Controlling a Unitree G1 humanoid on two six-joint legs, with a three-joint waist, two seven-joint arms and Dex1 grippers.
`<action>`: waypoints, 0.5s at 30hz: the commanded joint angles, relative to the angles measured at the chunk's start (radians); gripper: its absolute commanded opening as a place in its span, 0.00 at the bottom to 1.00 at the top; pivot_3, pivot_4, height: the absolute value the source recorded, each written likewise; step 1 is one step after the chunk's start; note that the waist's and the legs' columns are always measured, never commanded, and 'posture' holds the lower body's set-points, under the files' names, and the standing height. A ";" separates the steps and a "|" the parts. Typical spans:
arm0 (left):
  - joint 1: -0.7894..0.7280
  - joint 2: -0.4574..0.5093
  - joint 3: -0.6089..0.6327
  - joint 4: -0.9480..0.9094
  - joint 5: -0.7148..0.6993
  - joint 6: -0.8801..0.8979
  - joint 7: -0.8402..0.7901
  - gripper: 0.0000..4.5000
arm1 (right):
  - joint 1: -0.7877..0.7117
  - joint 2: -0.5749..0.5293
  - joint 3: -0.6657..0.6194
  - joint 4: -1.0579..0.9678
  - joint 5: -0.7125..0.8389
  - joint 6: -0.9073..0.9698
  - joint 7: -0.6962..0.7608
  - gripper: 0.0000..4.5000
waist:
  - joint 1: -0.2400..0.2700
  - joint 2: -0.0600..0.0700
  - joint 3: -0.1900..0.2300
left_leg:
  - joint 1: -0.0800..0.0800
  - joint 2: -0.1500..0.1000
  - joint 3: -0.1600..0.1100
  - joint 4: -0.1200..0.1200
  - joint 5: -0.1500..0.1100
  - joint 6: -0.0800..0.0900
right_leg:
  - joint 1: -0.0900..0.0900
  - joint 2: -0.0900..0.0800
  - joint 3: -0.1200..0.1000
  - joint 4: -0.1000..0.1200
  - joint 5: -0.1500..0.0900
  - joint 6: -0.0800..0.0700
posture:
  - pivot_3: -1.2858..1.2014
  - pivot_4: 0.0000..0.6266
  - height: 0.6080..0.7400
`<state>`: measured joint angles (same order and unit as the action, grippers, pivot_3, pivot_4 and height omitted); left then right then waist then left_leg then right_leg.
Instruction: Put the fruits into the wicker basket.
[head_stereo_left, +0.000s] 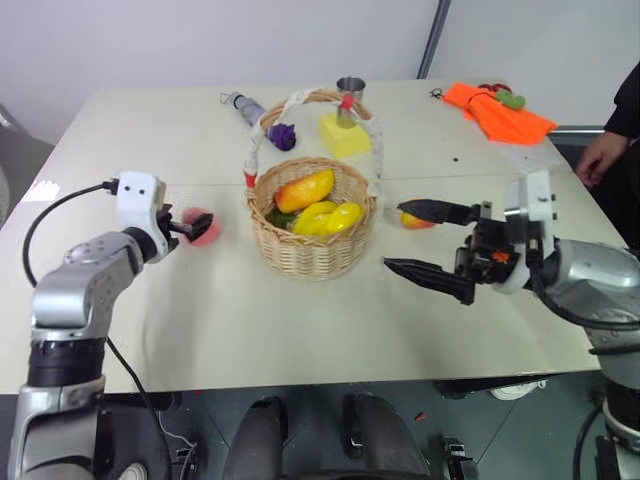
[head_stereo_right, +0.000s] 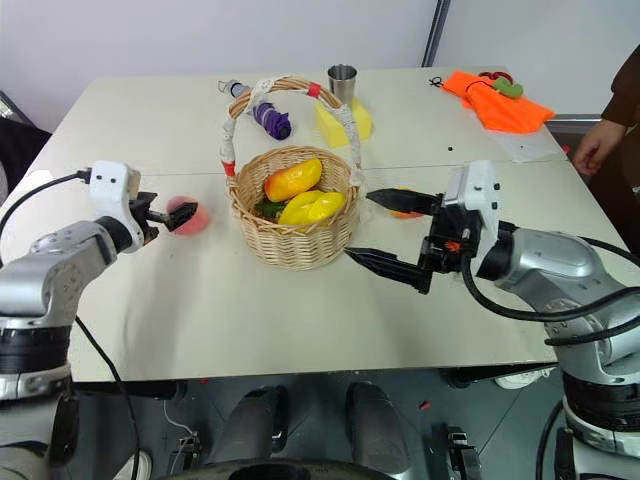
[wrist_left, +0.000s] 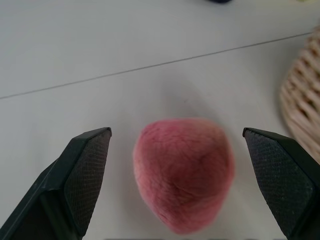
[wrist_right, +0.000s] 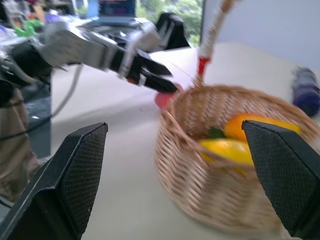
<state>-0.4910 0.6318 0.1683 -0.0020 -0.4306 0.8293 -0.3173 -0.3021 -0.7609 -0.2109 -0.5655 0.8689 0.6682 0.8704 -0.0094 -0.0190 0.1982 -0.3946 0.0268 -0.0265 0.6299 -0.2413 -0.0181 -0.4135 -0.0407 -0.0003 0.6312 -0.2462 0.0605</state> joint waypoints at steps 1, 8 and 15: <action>-0.043 0.002 -0.035 0.024 0.038 0.027 -0.009 1.00 | 0.004 -0.009 -0.011 -0.034 0.026 -0.012 0.013 1.00 | 0.000 0.000 0.000 | 0.000 0.000 0.000 0.000 0.000 0.000 | 0.000 -0.001 0.000 0.000 0.001 0.001 | 0.52 0.24 1.00; -0.073 -0.016 -0.078 0.094 0.086 0.056 -0.021 1.00 | 0.048 0.010 0.006 -0.070 0.031 -0.043 0.043 1.00 | -0.001 0.000 0.000 | 0.000 -0.001 0.000 0.000 0.000 0.000 | 0.000 -0.002 0.000 0.000 0.001 0.003 | 0.52 0.24 1.00; -0.075 -0.016 -0.048 0.109 0.130 -0.010 -0.012 0.57 | 0.078 0.015 0.029 -0.085 0.019 -0.069 0.041 1.00 | -0.002 0.000 0.000 | 0.000 -0.001 0.000 0.000 0.000 0.000 | 0.000 -0.002 0.000 0.001 0.001 0.003 | 0.52 0.24 1.00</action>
<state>-0.5536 0.5980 0.0858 0.1344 -0.3148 0.8570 -0.3260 -0.2302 -0.7445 -0.1700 -0.6183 0.8852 0.6238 0.9072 -0.0109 -0.0195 0.1981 -0.3948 0.0259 -0.0268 0.6299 -0.2413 -0.0181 -0.4136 -0.0425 -0.0006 0.6318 -0.2456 0.0634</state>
